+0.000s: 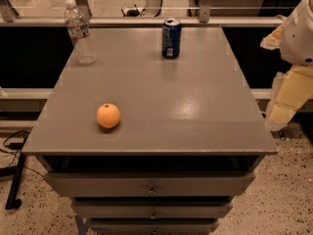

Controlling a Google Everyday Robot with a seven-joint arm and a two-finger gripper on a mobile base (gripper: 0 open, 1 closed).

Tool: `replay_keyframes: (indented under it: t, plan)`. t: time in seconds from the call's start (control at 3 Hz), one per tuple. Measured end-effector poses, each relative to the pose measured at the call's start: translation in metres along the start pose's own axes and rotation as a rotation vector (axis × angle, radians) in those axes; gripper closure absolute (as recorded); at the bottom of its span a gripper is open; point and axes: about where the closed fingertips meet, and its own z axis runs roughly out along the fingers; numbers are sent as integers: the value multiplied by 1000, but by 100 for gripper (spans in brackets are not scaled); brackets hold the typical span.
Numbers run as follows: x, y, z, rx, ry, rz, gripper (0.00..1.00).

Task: Move orange near water bottle

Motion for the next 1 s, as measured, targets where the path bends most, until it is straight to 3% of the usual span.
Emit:
replay_keyframes:
  t: [0.33,0.67,1.0]
  plan:
    - [0,0,0,0,0,0,0]
    - [-10,4,8,-20,-54,-6,0]
    - [-39,9,32,-82,-198,-23,0]
